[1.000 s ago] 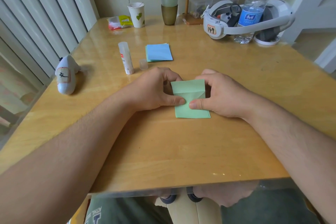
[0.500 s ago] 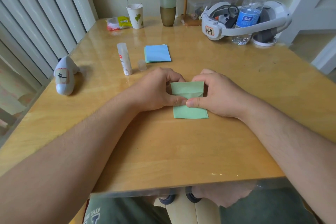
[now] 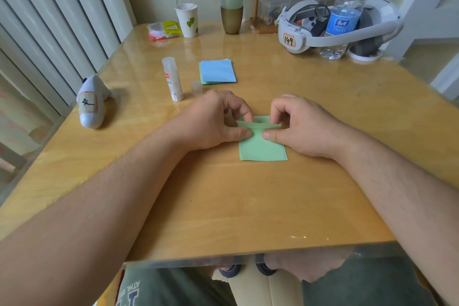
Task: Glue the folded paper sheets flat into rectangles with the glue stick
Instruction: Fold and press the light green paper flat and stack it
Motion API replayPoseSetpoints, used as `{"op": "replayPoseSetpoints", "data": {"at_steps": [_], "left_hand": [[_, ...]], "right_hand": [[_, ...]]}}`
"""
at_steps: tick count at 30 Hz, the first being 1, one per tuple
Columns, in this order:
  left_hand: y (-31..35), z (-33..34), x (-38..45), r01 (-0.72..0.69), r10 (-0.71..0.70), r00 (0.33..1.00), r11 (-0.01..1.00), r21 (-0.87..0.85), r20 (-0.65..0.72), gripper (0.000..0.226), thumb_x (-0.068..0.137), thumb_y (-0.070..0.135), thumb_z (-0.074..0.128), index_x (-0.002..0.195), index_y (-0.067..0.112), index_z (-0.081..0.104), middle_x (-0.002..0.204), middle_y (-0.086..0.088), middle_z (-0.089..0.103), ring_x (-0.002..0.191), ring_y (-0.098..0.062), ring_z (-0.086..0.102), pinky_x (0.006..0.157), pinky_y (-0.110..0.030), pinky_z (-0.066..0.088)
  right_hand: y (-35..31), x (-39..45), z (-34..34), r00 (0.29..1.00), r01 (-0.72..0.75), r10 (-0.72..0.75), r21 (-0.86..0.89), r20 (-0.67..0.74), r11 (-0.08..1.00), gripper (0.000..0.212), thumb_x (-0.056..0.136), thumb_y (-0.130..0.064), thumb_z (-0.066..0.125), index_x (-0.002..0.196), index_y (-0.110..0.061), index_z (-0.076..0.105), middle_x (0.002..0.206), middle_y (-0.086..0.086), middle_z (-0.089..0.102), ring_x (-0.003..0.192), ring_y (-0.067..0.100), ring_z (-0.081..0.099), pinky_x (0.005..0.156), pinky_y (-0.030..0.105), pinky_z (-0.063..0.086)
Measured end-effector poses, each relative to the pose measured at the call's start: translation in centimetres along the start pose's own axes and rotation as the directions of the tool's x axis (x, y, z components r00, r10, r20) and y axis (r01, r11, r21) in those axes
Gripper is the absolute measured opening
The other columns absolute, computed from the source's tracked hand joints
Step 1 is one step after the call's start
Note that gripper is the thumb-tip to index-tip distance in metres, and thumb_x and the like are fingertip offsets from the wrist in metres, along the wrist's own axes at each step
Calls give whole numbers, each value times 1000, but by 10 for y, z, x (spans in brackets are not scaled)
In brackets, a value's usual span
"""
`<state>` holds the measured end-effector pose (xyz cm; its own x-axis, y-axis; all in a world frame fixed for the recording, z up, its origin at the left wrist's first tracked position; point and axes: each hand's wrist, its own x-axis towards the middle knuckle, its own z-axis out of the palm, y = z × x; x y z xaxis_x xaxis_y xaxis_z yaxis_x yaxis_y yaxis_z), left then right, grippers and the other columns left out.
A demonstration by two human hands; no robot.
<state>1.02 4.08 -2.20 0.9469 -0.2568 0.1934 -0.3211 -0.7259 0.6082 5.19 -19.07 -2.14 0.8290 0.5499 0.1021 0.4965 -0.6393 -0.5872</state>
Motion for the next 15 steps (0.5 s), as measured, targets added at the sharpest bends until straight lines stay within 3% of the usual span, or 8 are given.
{"op": "replayPoseSetpoints", "data": {"at_steps": [7, 15], "left_hand": [[5, 4, 5, -41, 41, 999, 999, 29, 1, 19, 80, 34, 88, 89, 40, 73, 92, 13, 65, 90, -10, 60, 81, -35, 53], [3, 4, 5, -47, 48, 999, 996, 77, -2, 19, 80, 35, 87, 91, 43, 73, 91, 12, 63, 90, -13, 60, 83, -37, 53]], "right_hand": [[-3, 3, 6, 999, 16, -17, -48, -34, 999, 28, 81, -42, 84, 80, -30, 60, 92, -5, 55, 81, 8, 53, 69, 28, 42], [-5, 2, 3, 998, -34, 33, -12, -53, 999, 30, 79, -34, 89, 76, -26, 61, 91, -4, 56, 75, 11, 51, 67, 28, 43]]}}
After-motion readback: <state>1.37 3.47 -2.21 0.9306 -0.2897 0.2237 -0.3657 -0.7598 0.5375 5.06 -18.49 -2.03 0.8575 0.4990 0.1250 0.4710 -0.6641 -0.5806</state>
